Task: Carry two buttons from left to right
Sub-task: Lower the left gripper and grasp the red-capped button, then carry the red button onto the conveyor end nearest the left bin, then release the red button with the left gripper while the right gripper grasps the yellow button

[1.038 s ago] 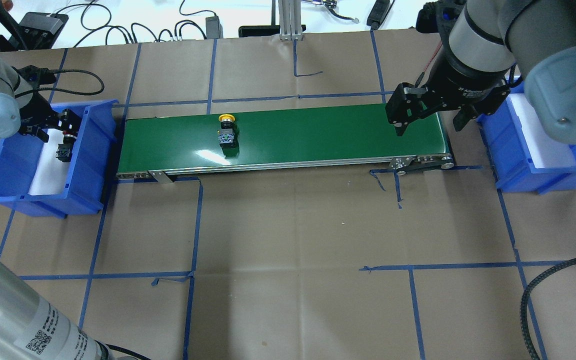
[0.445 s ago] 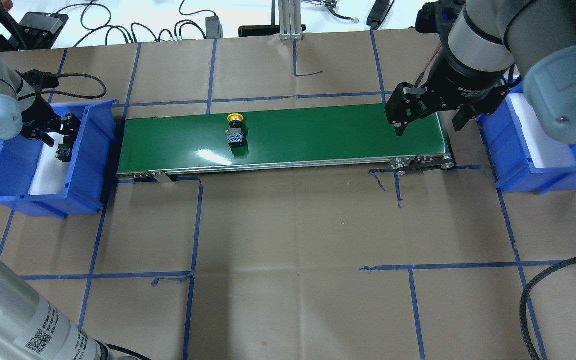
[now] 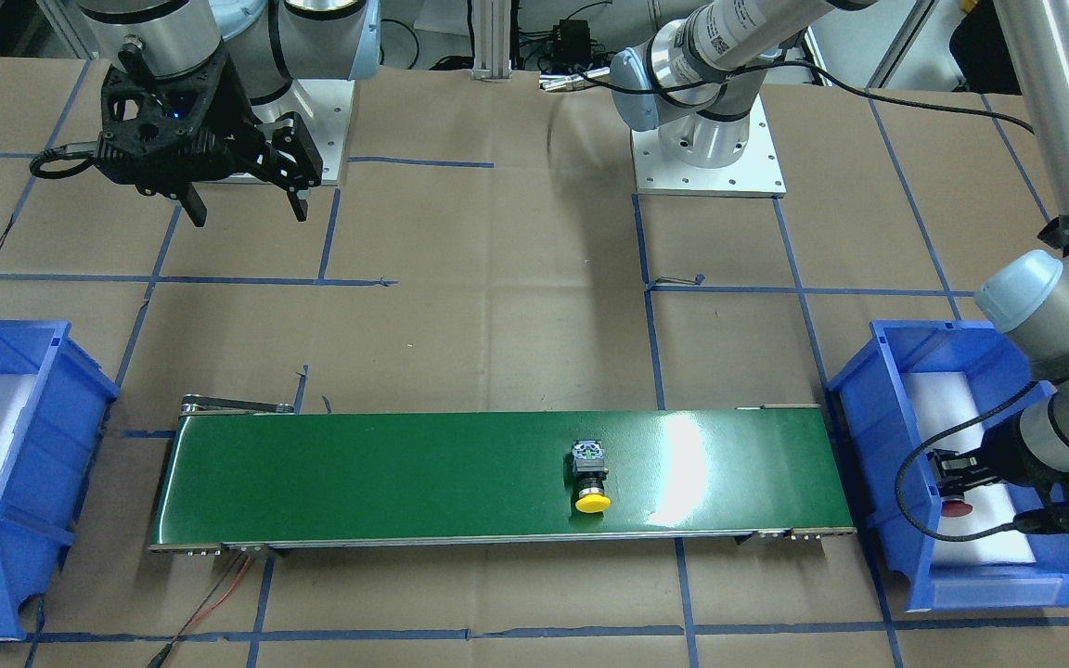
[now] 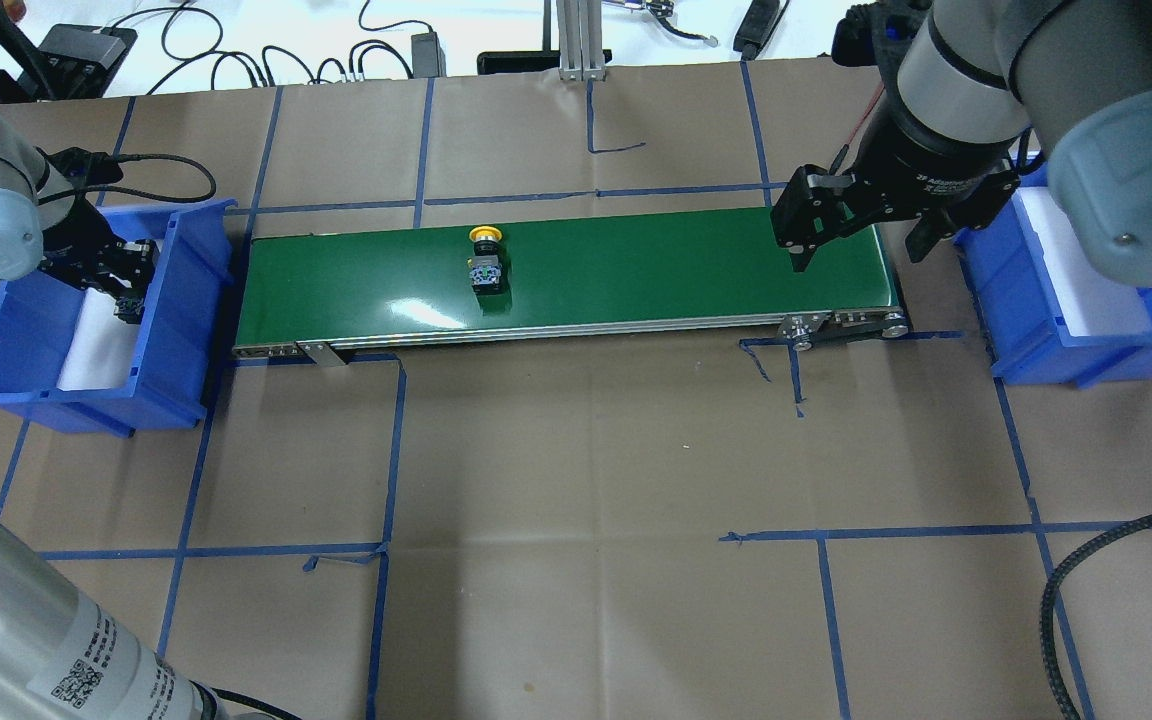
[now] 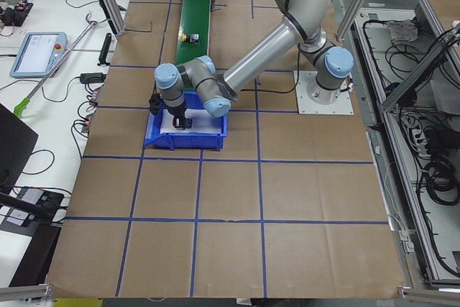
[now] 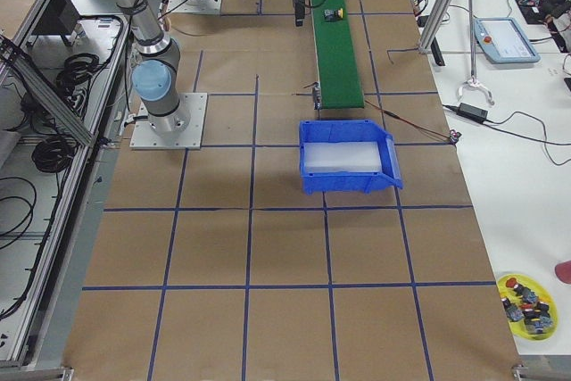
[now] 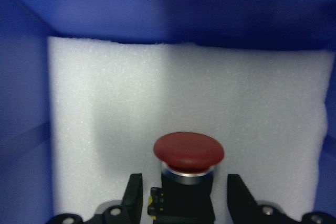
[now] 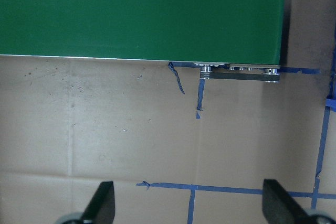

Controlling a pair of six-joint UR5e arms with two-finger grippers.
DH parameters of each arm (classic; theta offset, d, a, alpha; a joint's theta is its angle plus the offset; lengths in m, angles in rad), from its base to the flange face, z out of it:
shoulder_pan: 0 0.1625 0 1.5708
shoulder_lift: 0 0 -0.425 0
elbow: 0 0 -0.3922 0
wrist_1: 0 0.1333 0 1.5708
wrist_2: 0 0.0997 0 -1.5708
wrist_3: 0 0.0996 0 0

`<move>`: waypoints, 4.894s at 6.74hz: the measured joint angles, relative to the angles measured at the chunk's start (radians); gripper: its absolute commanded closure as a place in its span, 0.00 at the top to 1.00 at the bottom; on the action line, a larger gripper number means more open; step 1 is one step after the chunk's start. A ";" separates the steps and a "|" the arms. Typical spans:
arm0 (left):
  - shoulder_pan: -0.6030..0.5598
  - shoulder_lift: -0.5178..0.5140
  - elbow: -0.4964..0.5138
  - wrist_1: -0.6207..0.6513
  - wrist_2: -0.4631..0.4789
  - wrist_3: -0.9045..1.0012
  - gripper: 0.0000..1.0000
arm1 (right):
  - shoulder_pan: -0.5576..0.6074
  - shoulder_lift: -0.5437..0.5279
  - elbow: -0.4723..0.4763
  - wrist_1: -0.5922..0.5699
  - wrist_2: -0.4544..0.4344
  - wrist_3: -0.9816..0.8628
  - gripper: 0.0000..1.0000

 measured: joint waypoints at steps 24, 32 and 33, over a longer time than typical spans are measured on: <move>-0.356 0.135 -0.087 -0.042 0.010 -0.478 0.44 | 0.001 0.001 0.008 -0.005 0.000 0.000 1.00; -0.360 0.228 0.053 -0.224 0.010 -0.475 1.00 | 0.005 0.187 0.013 -0.266 -0.023 0.007 1.00; -0.368 0.255 0.089 -0.309 0.009 -0.483 1.00 | 0.005 0.214 0.009 -0.285 -0.017 0.016 1.00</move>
